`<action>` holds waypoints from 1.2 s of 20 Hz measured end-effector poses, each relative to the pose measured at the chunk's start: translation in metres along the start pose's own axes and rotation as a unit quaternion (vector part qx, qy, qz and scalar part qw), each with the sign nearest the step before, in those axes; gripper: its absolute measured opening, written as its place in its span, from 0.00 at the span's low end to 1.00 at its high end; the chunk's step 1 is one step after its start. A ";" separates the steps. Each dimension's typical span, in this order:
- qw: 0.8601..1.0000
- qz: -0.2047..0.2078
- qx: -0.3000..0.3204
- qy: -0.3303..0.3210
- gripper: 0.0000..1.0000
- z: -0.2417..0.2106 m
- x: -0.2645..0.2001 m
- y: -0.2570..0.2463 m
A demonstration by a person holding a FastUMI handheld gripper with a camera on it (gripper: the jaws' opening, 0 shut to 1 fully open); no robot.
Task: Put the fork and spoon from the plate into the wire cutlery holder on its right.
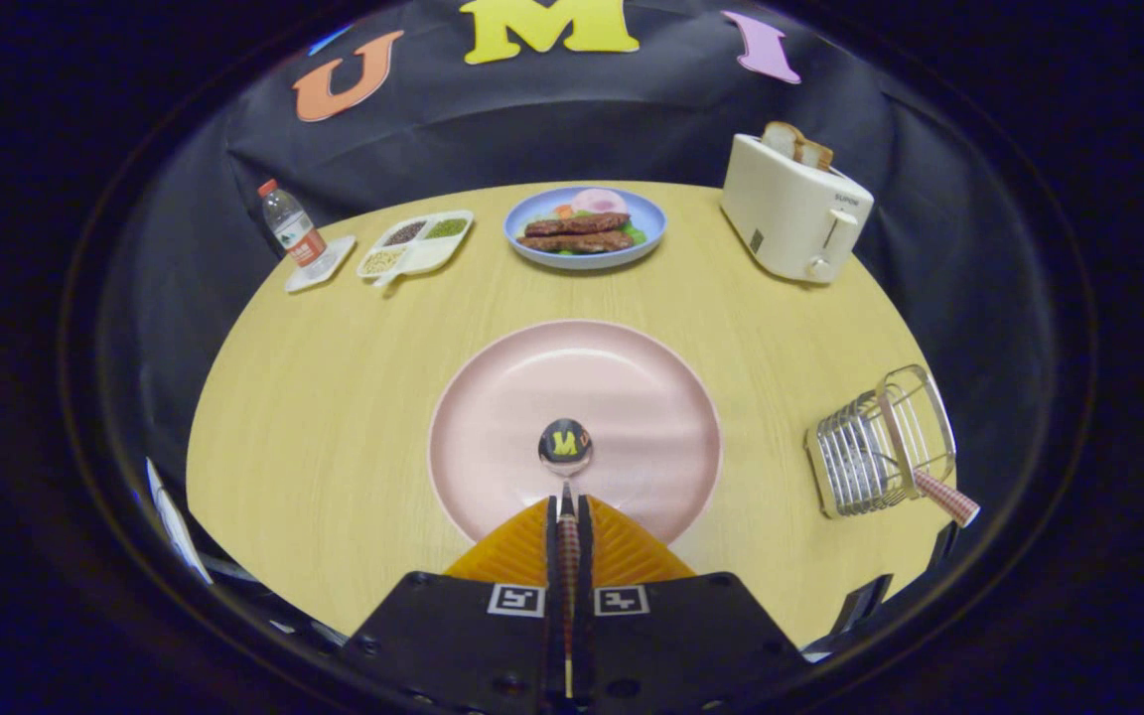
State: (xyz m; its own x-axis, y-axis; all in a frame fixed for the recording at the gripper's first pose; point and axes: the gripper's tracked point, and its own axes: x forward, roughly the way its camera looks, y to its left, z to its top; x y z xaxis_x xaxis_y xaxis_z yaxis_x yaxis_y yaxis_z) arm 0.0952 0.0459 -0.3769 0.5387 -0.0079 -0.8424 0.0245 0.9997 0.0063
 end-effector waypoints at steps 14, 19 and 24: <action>0.999 -0.003 -0.049 -0.014 0.03 0.067 -0.117 -0.117; 0.999 -0.013 -0.041 0.027 0.03 0.069 -0.143 -0.178; 0.996 0.000 -0.057 0.066 0.03 0.060 -0.151 -0.207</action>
State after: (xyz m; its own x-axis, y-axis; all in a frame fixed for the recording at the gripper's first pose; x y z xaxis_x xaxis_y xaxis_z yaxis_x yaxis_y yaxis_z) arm 0.0593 -0.1614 -0.2191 0.4227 -0.0119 -0.9062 -0.0748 0.9960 -0.0480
